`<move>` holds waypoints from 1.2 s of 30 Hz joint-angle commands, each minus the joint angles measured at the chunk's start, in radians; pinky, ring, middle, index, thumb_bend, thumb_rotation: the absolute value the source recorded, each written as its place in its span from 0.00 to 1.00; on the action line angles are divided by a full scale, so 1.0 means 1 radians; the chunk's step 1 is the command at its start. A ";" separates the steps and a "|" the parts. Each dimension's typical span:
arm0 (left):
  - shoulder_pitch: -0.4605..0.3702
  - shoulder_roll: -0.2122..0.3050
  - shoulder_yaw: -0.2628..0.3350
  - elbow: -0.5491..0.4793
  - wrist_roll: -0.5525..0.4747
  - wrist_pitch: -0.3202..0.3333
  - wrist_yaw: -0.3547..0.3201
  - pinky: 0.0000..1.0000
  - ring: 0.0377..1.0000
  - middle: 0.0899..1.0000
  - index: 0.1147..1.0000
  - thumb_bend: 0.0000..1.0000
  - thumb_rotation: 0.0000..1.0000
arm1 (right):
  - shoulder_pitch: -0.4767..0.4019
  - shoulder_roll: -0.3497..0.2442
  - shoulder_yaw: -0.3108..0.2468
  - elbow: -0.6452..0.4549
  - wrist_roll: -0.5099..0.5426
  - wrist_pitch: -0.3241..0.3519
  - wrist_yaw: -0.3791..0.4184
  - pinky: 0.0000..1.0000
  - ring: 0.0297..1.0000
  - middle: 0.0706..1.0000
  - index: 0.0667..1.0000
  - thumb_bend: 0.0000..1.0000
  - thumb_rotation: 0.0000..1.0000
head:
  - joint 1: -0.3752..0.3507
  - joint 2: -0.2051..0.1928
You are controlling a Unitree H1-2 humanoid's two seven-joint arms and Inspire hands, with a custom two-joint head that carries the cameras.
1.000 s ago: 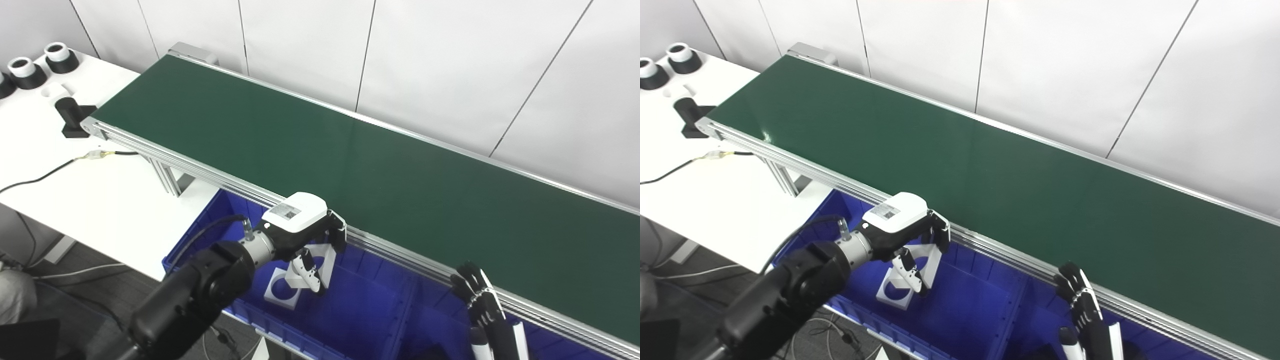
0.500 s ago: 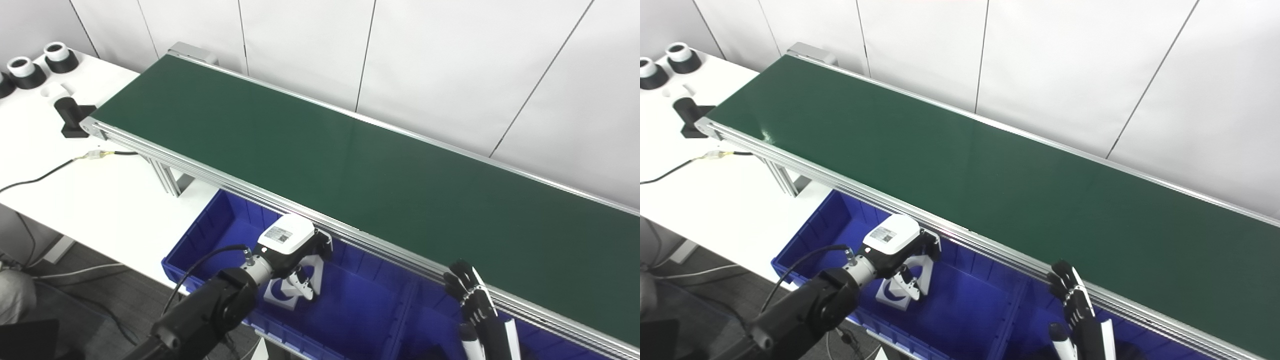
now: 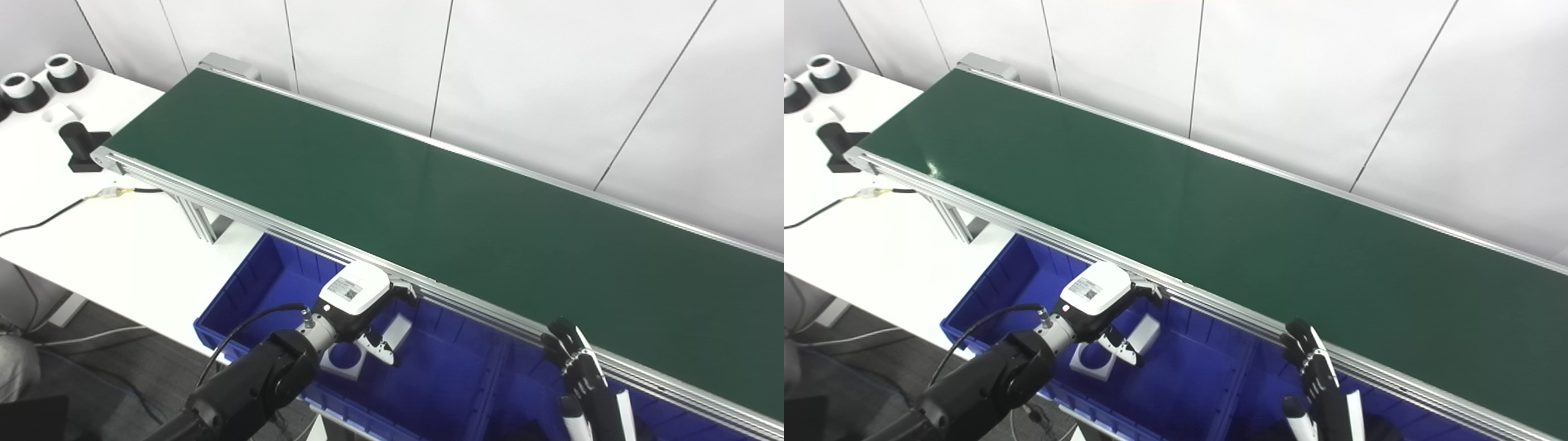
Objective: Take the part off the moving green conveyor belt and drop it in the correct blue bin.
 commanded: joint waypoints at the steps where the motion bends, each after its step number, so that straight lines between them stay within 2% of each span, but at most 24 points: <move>1: -0.016 0.013 -0.003 -0.032 0.007 -0.019 0.037 0.61 0.64 0.64 0.62 1.00 0.41 | -0.009 0.008 0.000 -0.027 0.004 -0.001 0.006 0.83 0.86 0.88 0.90 0.77 0.86 | 0.000 0.000; 5: -0.016 0.021 -0.007 -0.051 -0.005 -0.020 0.020 0.63 0.63 0.64 0.62 1.00 0.44 | -0.007 0.009 0.000 -0.032 0.004 0.000 0.006 0.82 0.85 0.88 0.90 0.77 0.85 | 0.000 0.000; 9: -0.015 0.032 -0.014 -0.070 -0.042 -0.052 -0.005 0.64 0.63 0.63 0.63 1.00 0.55 | -0.010 0.008 -0.001 -0.027 0.004 -0.002 0.005 0.83 0.85 0.88 0.90 0.77 0.85 | -0.010 -0.001; 10: -0.015 0.035 -0.016 -0.072 -0.052 -0.066 -0.008 0.64 0.62 0.62 0.63 1.00 0.62 | -0.011 0.009 -0.001 -0.020 0.004 -0.008 0.005 0.83 0.86 0.88 0.90 0.77 0.85 | -0.043 -0.001; 11: -0.012 0.036 -0.016 -0.079 -0.066 -0.082 -0.011 0.64 0.62 0.62 0.63 1.00 0.63 | -0.011 0.009 -0.001 -0.015 0.003 -0.011 0.004 0.83 0.86 0.88 0.90 0.77 0.85 | -0.043 -0.001; 12: -0.010 0.038 -0.016 -0.085 -0.081 -0.101 -0.008 0.64 0.62 0.62 0.62 1.00 0.68 | -0.012 0.010 0.000 -0.014 0.002 -0.011 0.003 0.83 0.85 0.88 0.90 0.78 0.86 | -0.043 -0.001; 13: -0.008 0.038 -0.015 -0.086 -0.094 -0.126 0.006 0.64 0.62 0.61 0.62 1.00 0.71 | -0.012 0.011 0.000 -0.011 0.000 -0.011 0.003 0.83 0.85 0.88 0.90 0.78 0.86 | -0.077 -0.004; 17: 0.004 0.036 -0.008 -0.097 -0.134 -0.220 0.057 0.62 0.60 0.59 0.59 1.00 0.80 | -0.016 0.020 0.002 0.016 -0.018 -0.031 -0.009 0.82 0.85 0.88 0.89 0.80 0.86 | -0.172 -0.010; 20: 0.015 0.033 -0.002 -0.089 -0.152 -0.284 0.089 0.60 0.59 0.59 0.59 1.00 0.76 | -0.020 0.035 0.005 0.042 -0.046 -0.045 -0.026 0.81 0.84 0.87 0.89 0.80 0.84 | -0.270 -0.025; 21: 0.017 0.032 -0.002 -0.085 -0.153 -0.302 0.098 0.60 0.59 0.59 0.59 1.00 0.75 | -0.020 0.040 0.005 0.047 -0.053 -0.045 -0.030 0.81 0.84 0.87 0.89 0.80 0.84 | -0.270 -0.025; 23: 0.026 0.036 -0.012 -0.078 -0.156 -0.341 0.130 0.59 0.58 0.58 0.58 1.00 0.74 | -0.017 0.054 0.009 0.057 -0.068 -0.042 -0.041 0.82 0.85 0.87 0.89 0.80 0.84 | -0.359 -0.056; 24: 0.030 0.040 -0.021 -0.079 -0.158 -0.350 0.142 0.59 0.58 0.58 0.58 1.00 0.74 | -0.016 0.060 0.011 0.063 -0.078 -0.045 -0.046 0.82 0.85 0.88 0.89 0.80 0.84 | -0.372 -0.062; 25: 0.033 0.044 -0.030 -0.081 -0.159 -0.355 0.152 0.59 0.58 0.57 0.57 1.00 0.74 | -0.015 0.064 0.013 0.066 -0.086 -0.048 -0.051 0.83 0.86 0.88 0.90 0.80 0.85 | -0.378 -0.066; 27: 0.037 0.060 -0.053 -0.078 -0.171 -0.356 0.171 0.60 0.59 0.57 0.57 1.00 0.76 | -0.012 0.073 0.019 0.076 -0.102 -0.056 -0.060 0.84 0.86 0.89 0.90 0.79 0.85 | -0.442 -0.100; 29: 0.035 0.079 -0.087 -0.072 -0.193 -0.356 0.203 0.60 0.59 0.56 0.57 1.00 0.76 | -0.011 0.082 0.022 0.091 -0.109 -0.068 -0.070 0.84 0.86 0.89 0.90 0.78 0.84 | -0.448 -0.102; 30: 0.036 0.087 -0.102 -0.069 -0.217 -0.356 0.217 0.60 0.59 0.56 0.57 1.00 0.76 | -0.011 0.087 0.025 0.101 -0.116 -0.075 -0.077 0.85 0.86 0.89 0.90 0.78 0.84 | -0.493 -0.116; 31: 0.036 0.094 -0.115 -0.066 -0.235 -0.356 0.229 0.60 0.59 0.56 0.57 1.00 0.76 | -0.011 0.090 0.026 0.109 -0.121 -0.081 -0.082 0.85 0.87 0.89 0.90 0.78 0.84 | -0.501 -0.117; 32: 0.036 0.102 -0.128 -0.062 -0.268 -0.356 0.239 0.59 0.59 0.56 0.57 1.00 0.76 | -0.011 0.096 0.030 0.118 -0.135 -0.086 -0.093 0.86 0.87 0.89 0.90 0.78 0.84 | -0.551 -0.126; 33: 0.036 0.109 -0.140 -0.059 -0.291 -0.356 0.248 0.59 0.59 0.56 0.58 1.00 0.75 | -0.012 0.100 0.033 0.124 -0.145 -0.089 -0.102 0.86 0.87 0.89 0.90 0.79 0.85 | -0.551 -0.126; 34: 0.035 0.119 -0.149 -0.060 -0.325 -0.356 0.246 0.58 0.59 0.57 0.59 1.00 0.75 | -0.014 0.105 0.038 0.133 -0.162 -0.092 -0.117 0.85 0.86 0.90 0.90 0.79 0.86 | -0.605 -0.134; 35: 0.034 0.126 -0.157 -0.060 -0.350 -0.356 0.245 0.58 0.60 0.58 0.59 1.00 0.75 | -0.016 0.108 0.042 0.139 -0.173 -0.094 -0.130 0.85 0.86 0.90 0.90 0.80 0.87 | -0.605 -0.134; 36: 0.036 0.133 -0.159 -0.067 -0.389 -0.356 0.235 0.58 0.60 0.58 0.60 1.00 0.74 | -0.021 0.113 0.047 0.148 -0.185 -0.096 -0.148 0.85 0.86 0.90 0.90 0.80 0.88 | -0.646 -0.144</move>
